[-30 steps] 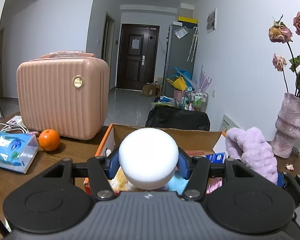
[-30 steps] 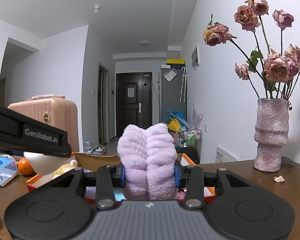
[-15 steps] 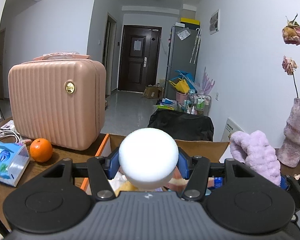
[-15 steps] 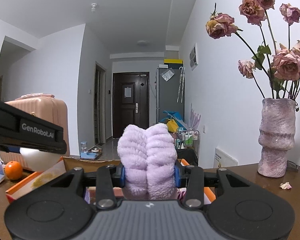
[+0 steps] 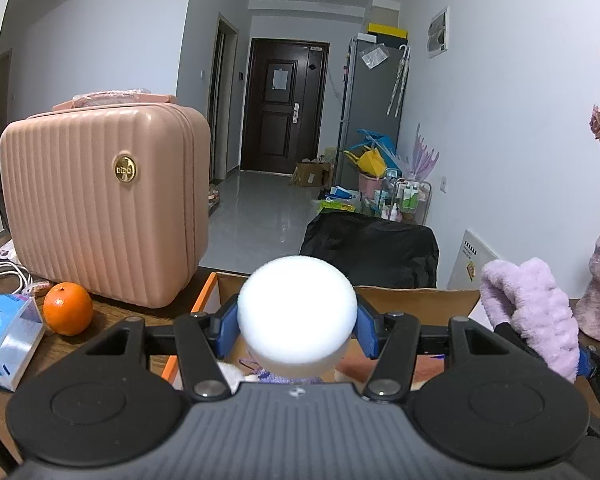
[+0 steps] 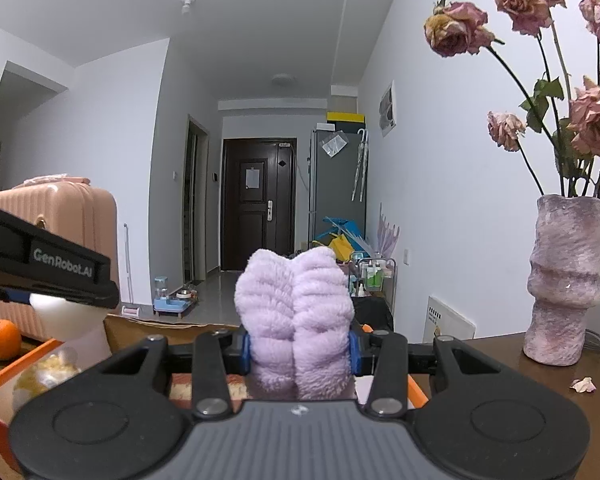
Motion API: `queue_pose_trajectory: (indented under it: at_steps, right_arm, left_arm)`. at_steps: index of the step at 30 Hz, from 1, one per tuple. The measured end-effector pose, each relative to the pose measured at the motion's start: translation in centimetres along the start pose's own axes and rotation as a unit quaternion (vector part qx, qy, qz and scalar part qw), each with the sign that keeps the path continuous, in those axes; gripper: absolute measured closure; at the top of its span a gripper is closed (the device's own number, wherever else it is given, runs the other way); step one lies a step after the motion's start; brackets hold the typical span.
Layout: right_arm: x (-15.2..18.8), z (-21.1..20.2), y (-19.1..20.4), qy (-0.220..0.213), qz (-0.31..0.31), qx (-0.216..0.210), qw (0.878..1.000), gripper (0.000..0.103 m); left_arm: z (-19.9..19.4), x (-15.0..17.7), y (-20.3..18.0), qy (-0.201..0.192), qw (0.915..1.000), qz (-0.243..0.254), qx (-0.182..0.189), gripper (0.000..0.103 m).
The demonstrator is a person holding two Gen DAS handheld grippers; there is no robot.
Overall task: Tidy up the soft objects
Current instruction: 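Open both tools to drop the puck and towel into the box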
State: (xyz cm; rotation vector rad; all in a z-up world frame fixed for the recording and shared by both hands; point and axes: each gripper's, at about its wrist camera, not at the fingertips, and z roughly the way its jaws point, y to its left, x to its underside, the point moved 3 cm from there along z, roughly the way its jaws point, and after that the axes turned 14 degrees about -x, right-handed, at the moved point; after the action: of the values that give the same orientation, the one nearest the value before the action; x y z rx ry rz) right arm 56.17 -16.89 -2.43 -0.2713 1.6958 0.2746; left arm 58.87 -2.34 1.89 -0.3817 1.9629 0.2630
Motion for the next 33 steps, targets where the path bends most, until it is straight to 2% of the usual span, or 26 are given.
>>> queue_pose_trajectory:
  at_steps: [9,12,14,15,17,19,21,22,24,33]
  right_arm:
    - [-0.1,2.0,-0.5,0.016,0.000,0.001,1.000,0.061]
    - [0.0,2.4,-0.6,0.024,0.002,-0.002,1.000,0.057]
    - [0.1,2.5,-0.6,0.028,0.003,-0.003,1.000,0.056]
    - [0.1,2.5,-0.6,0.027,0.002,-0.002,1.000,0.053]
    - [0.2,2.5,-0.6,0.027,0.000,-0.002,1.000,0.046]
    - [0.3,2.4,-0.7,0.028,0.000,-0.001,1.000,0.034]
    - [0.3,2.3,-0.8,0.024,0.000,0.002,1.000,0.016]
    - [0.2,2.1,-0.8,0.020,0.003,0.003,1.000,0.012]
    - [0.1,1.8,-1.0,0.012,0.008,0.004,1.000,0.001]
    - [0.2,1.5,-1.3,0.009,0.013,0.005,1.000,0.000]
  left_arm:
    - [1.4,0.1,-0.5,0.009,0.9999,0.007,-0.005,0.045]
    - [1.7,0.3,-0.6,0.013,0.9998,0.011,-0.008,0.044]
    - [1.7,0.3,-0.6,0.008,0.9998,0.013,-0.010,0.035]
    - [1.6,0.3,-0.6,0.005,0.9998,0.013,-0.012,0.028]
    - [1.6,0.4,-0.6,0.001,0.9998,0.014,-0.017,0.023]
    - [1.6,0.4,-0.5,0.001,0.9997,0.012,-0.021,0.012]
    - [1.6,0.5,-0.3,-0.001,0.9995,0.009,-0.029,0.004]
    - [1.6,0.5,-0.2,-0.002,0.9994,0.008,-0.035,0.000]
    - [1.6,0.5,0.0,-0.001,0.9992,0.004,-0.039,0.000]
    - [1.5,0.6,0.1,-0.001,0.9992,0.008,-0.039,0.000]
